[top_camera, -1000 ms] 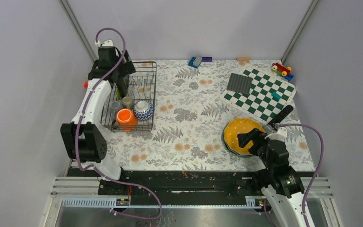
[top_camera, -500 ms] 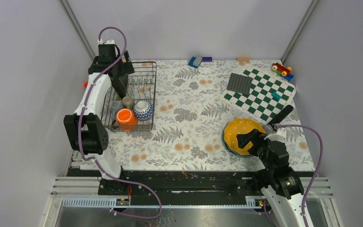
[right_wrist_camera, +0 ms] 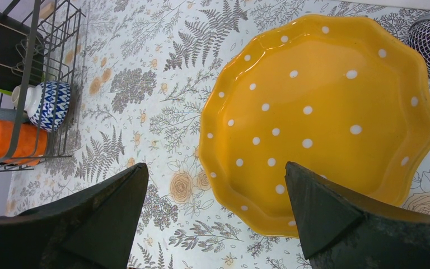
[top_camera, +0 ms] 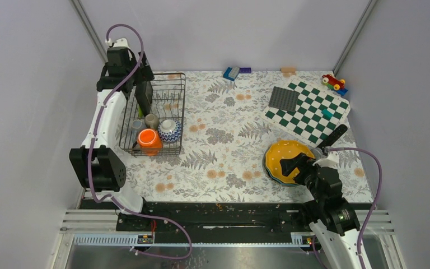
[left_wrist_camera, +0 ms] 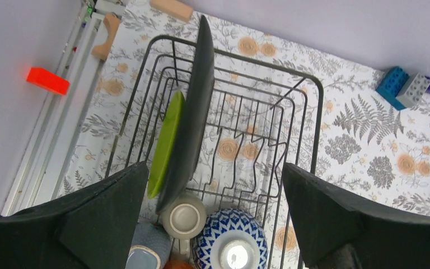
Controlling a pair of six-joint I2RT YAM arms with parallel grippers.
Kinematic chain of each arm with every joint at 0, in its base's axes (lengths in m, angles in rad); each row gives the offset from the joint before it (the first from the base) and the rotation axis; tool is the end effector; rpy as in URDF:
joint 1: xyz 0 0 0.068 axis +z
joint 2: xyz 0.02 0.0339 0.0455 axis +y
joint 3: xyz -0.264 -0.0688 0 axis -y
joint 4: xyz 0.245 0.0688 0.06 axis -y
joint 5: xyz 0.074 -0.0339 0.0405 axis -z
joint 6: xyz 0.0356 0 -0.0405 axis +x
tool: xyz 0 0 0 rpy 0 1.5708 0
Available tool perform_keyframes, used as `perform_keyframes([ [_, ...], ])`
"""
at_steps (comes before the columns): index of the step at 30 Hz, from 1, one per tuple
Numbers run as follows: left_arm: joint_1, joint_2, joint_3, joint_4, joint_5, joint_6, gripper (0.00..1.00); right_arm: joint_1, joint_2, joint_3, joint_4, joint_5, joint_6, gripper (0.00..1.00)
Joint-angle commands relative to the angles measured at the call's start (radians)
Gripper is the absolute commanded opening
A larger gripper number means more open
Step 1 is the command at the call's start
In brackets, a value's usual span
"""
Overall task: Unload the mixed dishes from the dish rack
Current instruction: Pick up the plate from the dish rack.
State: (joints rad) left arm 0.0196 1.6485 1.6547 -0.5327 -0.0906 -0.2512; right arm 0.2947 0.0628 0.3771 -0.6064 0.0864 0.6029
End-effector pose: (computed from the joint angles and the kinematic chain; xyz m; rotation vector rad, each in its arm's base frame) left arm 0.3796 0.0107 0.3832 -0.3369 2.0680 -0.0449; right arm 0.0734 0.0191 0.2313 0.3512 1.8642 0.5378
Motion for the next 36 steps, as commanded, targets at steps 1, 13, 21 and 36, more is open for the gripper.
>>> perform_keyframes([
  [1, 0.013, -0.009, 0.022, 0.050, -0.020, 0.009, 0.94, 0.000, -0.002, -0.003, 0.043, -0.011, -0.014, 1.00],
  [13, 0.019, 0.139, 0.070, 0.003, 0.138, 0.003, 0.89, 0.000, 0.003, -0.008, 0.043, 0.010, -0.010, 1.00],
  [21, 0.019, 0.174, 0.076, 0.004, 0.202, -0.009, 0.78, 0.000, -0.004, -0.010, 0.042, 0.003, -0.008, 1.00],
  [36, 0.019, 0.236, 0.089, -0.016, 0.188, -0.001, 0.57, 0.000, -0.003, -0.011, 0.043, 0.005, -0.008, 1.00],
])
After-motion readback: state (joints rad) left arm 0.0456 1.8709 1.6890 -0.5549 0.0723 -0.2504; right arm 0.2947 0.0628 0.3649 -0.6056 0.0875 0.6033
